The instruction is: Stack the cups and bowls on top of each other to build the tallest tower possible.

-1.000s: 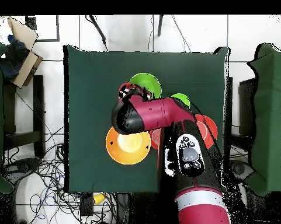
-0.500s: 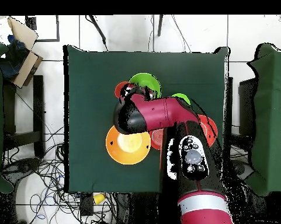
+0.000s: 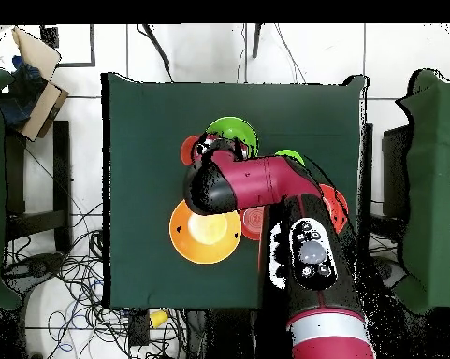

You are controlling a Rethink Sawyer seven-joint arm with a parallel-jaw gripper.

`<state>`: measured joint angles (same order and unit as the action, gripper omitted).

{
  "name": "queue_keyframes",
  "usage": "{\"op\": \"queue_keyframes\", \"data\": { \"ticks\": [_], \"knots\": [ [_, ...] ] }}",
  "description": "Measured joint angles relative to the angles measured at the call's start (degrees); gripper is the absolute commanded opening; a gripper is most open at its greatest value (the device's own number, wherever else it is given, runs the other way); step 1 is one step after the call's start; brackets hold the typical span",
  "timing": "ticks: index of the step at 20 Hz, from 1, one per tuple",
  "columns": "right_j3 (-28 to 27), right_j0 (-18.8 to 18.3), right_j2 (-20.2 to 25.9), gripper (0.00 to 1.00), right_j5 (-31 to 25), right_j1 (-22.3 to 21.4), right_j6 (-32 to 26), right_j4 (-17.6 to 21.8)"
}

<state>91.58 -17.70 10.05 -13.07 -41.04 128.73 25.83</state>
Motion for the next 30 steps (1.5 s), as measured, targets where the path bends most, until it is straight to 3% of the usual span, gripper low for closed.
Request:
{"op": "queue_keyframes", "data": {
  "ticks": [23, 30],
  "knots": [
    [-0.05, 1.54, -1.69, 1.00, -0.33, 0.31, 0.00, -0.32],
    [-0.10, 1.54, -1.69, 1.00, -4.51, -0.22, 0.00, -2.56]
  ]
}}
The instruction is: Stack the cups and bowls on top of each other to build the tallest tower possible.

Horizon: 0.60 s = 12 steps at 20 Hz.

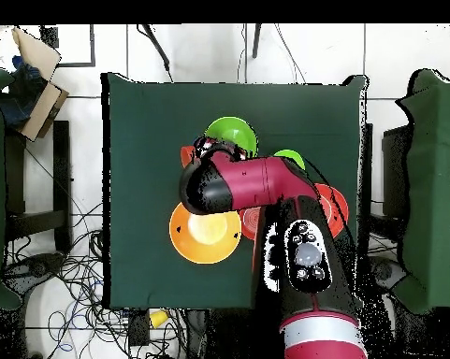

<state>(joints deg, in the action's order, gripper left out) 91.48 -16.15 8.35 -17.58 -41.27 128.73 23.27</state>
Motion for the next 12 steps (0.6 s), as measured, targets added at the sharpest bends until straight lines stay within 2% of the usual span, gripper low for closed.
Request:
{"op": "queue_keyframes", "data": {
  "ticks": [6, 12],
  "knots": [
    [-0.33, 0.00, 0.02, 1.00, -4.95, -0.48, 0.00, -1.88],
    [-1.18, 0.24, 0.01, 1.00, -7.45, -1.63, 0.00, -2.93]
  ]
}}
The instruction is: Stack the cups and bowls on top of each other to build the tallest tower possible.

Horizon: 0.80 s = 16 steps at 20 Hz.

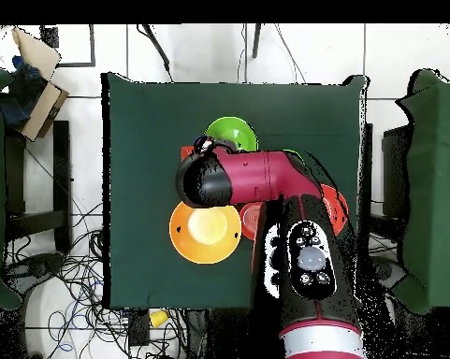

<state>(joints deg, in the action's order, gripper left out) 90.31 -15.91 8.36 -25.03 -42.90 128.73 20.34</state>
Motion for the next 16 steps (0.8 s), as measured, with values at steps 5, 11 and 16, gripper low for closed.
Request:
{"op": "queue_keyframes", "data": {
  "ticks": [5, 11, 16],
  "knots": [
    [0.01, 0.73, -0.12, 1.00, -0.37, -0.77, 0.00, -0.46],
    [0.01, 3.99, -1.10, 1.00, -0.37, -1.24, 0.00, -1.73],
    [-0.17, 9.17, -2.93, 1.00, -0.39, -1.11, 0.00, -3.15]
  ]
}}
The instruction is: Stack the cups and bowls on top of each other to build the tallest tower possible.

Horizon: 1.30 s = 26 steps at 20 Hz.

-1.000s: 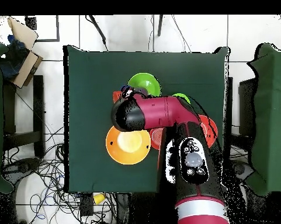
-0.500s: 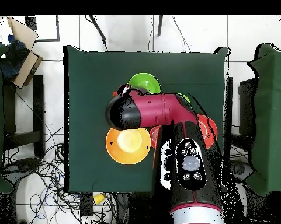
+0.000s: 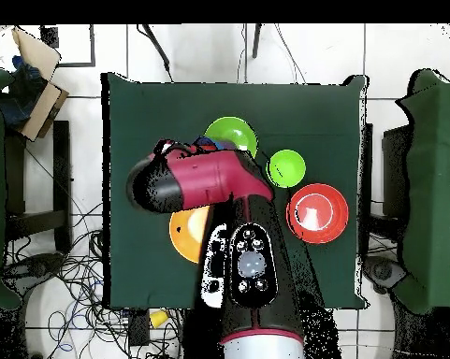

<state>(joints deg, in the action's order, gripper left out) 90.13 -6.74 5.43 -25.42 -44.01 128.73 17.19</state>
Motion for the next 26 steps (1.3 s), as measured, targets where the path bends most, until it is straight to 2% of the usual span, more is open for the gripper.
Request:
{"op": "queue_keyframes", "data": {
  "ticks": [9, 19, 26],
  "knots": [
    [-0.88, 6.69, -4.72, 1.00, -0.11, 1.37, 0.00, -0.97],
    [-6.39, 18.83, -21.15, 1.00, -0.15, 8.54, 0.80, -0.99],
    [-9.62, 23.13, -29.10, 1.00, -0.64, 13.75, 2.26, -1.02]
  ]
}}
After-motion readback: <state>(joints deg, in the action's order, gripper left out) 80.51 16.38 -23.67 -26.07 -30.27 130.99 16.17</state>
